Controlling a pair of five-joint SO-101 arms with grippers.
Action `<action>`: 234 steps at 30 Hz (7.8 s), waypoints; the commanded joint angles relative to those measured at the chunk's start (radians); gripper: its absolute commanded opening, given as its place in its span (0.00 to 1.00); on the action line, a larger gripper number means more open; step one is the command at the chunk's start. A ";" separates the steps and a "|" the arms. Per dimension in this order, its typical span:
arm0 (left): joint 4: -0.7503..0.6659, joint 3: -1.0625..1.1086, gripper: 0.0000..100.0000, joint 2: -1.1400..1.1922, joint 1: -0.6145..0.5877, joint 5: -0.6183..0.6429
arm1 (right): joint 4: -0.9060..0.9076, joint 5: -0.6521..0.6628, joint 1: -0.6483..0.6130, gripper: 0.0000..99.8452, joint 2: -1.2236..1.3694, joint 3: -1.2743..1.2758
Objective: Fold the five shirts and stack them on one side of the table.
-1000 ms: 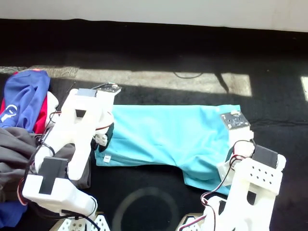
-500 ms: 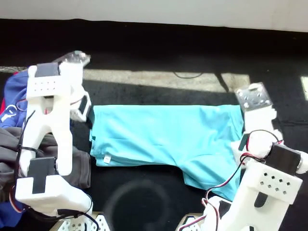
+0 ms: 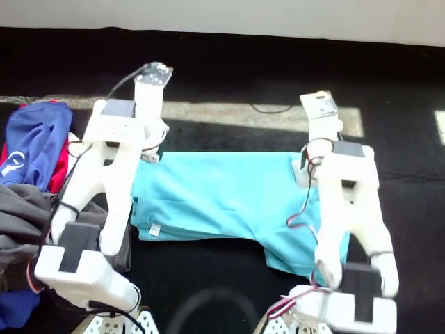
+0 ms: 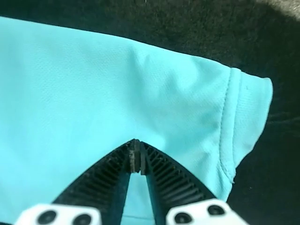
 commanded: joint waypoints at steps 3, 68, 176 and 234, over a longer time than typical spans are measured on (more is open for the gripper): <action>-0.044 -0.044 0.01 0.168 -0.028 0.006 | -0.028 -0.008 0.048 0.01 0.140 -0.122; 0.055 0.487 0.01 -0.386 0.035 0.002 | 0.136 0.048 0.061 0.01 -0.275 0.108; -0.041 0.455 0.01 -0.415 0.030 0.003 | 0.099 0.186 0.392 0.05 -0.410 0.545; -0.336 0.716 0.01 -0.414 0.033 0.006 | 0.625 0.569 -0.188 0.10 -0.420 0.246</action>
